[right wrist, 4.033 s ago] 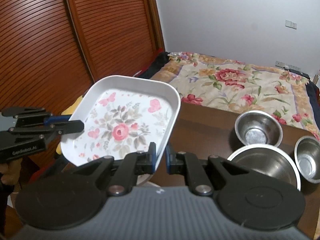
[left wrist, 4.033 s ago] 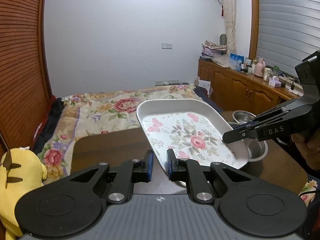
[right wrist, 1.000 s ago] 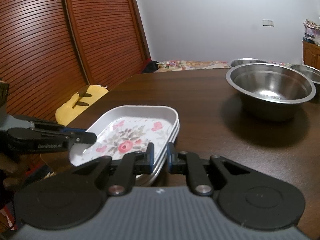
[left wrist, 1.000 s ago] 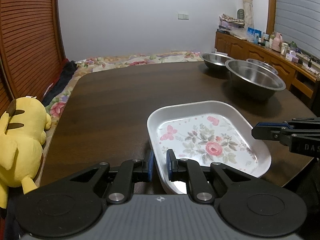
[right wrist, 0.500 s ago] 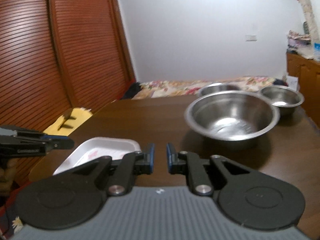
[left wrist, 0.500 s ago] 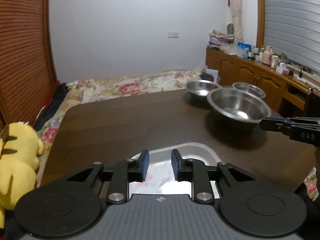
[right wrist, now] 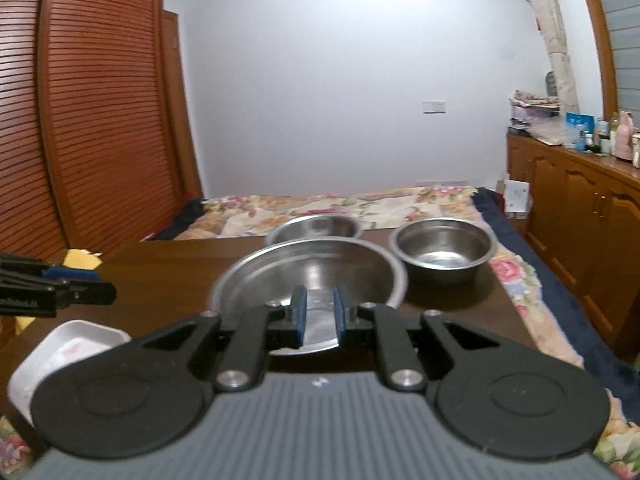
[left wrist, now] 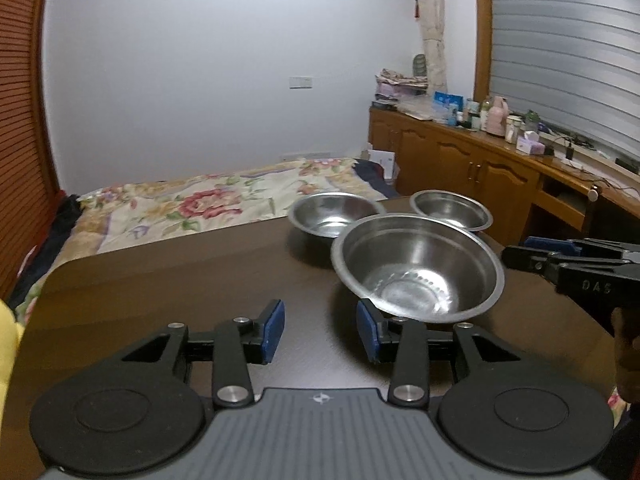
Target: Organize plates and bowls
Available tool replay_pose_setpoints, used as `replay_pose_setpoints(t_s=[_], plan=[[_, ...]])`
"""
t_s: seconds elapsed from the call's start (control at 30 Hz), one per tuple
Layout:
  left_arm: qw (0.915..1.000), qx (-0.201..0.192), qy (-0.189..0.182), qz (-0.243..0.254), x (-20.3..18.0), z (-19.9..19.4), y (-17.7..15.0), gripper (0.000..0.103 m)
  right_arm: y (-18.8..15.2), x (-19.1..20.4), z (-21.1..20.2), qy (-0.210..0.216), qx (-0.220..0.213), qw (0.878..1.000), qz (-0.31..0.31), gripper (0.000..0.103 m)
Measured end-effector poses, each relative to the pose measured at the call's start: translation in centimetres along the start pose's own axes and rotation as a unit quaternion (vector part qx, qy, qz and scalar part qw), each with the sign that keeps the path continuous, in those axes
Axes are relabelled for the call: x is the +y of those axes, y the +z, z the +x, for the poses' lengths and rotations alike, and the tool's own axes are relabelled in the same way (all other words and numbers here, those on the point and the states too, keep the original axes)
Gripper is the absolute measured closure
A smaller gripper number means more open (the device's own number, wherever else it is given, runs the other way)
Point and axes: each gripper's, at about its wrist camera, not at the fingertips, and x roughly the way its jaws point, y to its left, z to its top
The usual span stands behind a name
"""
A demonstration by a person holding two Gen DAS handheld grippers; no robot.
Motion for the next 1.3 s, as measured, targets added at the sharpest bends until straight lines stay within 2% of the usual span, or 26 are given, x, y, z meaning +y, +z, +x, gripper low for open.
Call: replay_pose_setpoints(t_s=[0.03,0.07,0.37,0.93,1.17,1.3], plan=[[1.0,0.0,-0.001,0.003,-0.3,0.4,0.3,0.059,0.0,-0.3,0.3,-0.005,-0.001,1.0,0.002,0.057],[1.0,0.0,-0.002,0.005,-0.5,0.9,0.5,0.059,-0.1,-0.5,0.6,-0.009,-0.001,1.0,0.002,0.055],[1.0,0.007,0.0,-0.004,-1.1,4.3,1.2,0.059,-0.5,-2.0,3.4,-0.033,0.006,0.999,0.014,0.055],[0.9992,0.034,-0.008,-0.021,-1.5,7.7,1.3,0.06,-1.4,-3.0,5.1,-0.018,0.014,0.999,0.05,0.055],[0.9989,0.039,-0.002,-0.027,-1.5,8.5,1.5,0.068,-1.2,-3.4,5.3,-0.011,0.017,0.998,0.057,0.056],[0.9987,0.043,-0.003,-0.028,-1.5,8.8,1.4,0.071,-1.2,-3.8,5.5,-0.006,0.018,0.998,0.067,0.059]])
